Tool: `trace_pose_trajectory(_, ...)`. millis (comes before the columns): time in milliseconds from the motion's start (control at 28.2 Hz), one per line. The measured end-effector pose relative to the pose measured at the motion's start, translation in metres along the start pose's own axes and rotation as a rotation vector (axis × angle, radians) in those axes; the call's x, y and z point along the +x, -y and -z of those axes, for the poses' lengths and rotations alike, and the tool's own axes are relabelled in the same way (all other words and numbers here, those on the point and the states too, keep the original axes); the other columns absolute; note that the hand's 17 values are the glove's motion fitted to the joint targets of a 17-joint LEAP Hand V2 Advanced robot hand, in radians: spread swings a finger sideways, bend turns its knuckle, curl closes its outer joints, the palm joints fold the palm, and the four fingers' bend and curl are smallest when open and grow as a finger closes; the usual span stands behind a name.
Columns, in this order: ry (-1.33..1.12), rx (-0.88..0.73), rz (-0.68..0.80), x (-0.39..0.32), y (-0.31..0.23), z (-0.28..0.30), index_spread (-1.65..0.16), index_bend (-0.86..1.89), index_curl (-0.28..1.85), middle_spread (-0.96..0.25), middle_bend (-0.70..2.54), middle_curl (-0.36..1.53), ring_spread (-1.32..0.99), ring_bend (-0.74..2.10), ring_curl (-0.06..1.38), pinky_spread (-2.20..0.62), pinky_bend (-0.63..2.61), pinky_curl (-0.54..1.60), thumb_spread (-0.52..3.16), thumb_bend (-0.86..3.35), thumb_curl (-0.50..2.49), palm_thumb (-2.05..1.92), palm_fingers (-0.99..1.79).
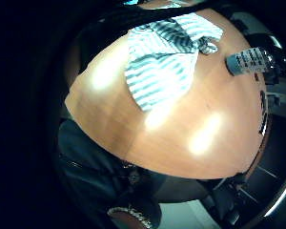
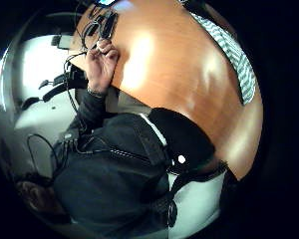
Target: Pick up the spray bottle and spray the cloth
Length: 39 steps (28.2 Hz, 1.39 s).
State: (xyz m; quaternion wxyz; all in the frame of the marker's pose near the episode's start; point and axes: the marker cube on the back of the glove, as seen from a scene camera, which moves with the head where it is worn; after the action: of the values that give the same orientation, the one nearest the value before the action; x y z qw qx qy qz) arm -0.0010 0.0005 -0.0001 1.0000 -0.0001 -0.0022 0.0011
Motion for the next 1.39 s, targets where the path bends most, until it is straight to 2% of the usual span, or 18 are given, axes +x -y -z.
trace_pose_trajectory(320,0.026,0.013,0.06,-0.034,0.026,-0.003,-0.33,0.21,0.18,-0.03,0.18,0.11,-0.03,0.3,0.14,0.21,0.38,0.18,0.84,0.19,0.1,0.36,0.38)
trace_pose_trajectory(497,-0.001,0.006,0.002,-0.002,0.008,0.004,-0.37,0.19,0.21,-0.03,0.17,0.14,-0.03,0.3,0.17,0.23,0.38,0.21,0.98,0.17,0.12,0.37,0.37)
trace_pose_trajectory(781,-0.02,0.025,-0.026,0.006,0.012,0.007,-0.39,0.18,0.25,-0.03,0.17,0.18,-0.04,0.29,0.19,0.24,0.37,0.24,1.09,0.13,0.15,0.39,0.36)
trace_pose_trajectory(1030,-0.002,0.075,-0.11,0.03,0.019,0.017,-0.4,0.17,0.27,-0.03,0.16,0.19,-0.04,0.29,0.21,0.25,0.37,0.27,1.14,0.09,0.17,0.39,0.34)
trace_pose_trajectory(1385,0.019,0.228,-0.325,0.088,0.035,0.047,-0.4,0.16,0.28,-0.03,0.18,0.22,-0.04,0.32,0.24,0.25,0.38,0.29,1.16,0.04,0.19,0.41,0.39)
